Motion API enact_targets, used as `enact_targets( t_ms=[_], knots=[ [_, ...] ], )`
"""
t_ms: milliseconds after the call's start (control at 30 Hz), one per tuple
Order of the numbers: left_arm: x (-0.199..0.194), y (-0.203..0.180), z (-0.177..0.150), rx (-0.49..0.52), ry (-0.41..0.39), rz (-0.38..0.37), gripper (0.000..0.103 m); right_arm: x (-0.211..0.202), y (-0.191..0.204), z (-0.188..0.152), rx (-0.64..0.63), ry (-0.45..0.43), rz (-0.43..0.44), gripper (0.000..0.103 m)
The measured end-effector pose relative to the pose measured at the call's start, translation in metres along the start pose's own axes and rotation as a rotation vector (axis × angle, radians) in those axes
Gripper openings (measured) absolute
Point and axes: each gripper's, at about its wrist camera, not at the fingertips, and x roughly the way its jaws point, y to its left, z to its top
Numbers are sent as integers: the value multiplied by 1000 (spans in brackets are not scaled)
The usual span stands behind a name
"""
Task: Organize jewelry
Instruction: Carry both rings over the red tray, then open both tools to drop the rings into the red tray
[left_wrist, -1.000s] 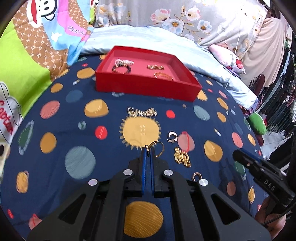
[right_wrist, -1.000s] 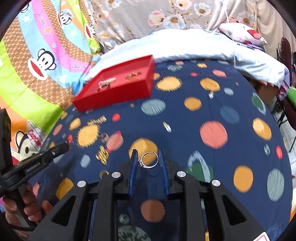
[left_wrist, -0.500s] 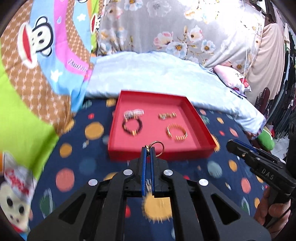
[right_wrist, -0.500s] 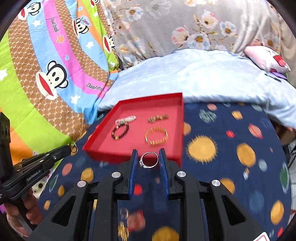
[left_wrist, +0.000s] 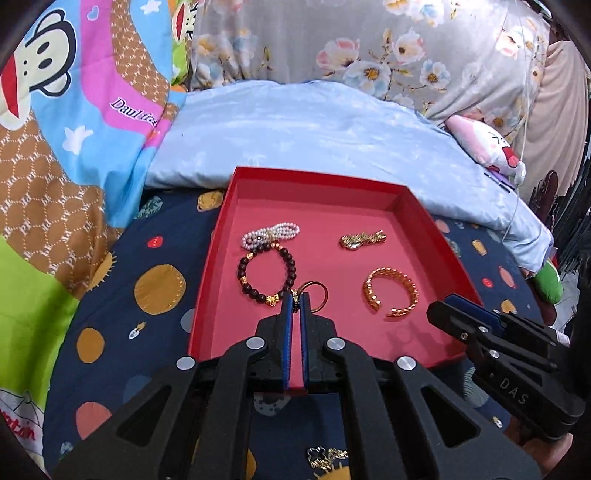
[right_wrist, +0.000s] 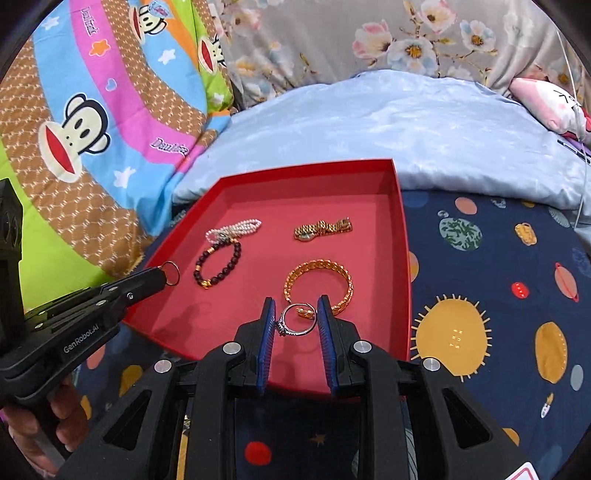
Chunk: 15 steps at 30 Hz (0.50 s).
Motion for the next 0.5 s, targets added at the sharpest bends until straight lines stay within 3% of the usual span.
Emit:
enact_targets(
  t_ms=[167, 500],
  knots=[
    [10, 5, -3, -18, 21, 5, 4, 4, 0, -2, -10, -10, -21, 29],
    [-19, 21, -15, -84, -2, 12, 26, -39, -1, -8, 3, -60, -7, 40]
  ],
)
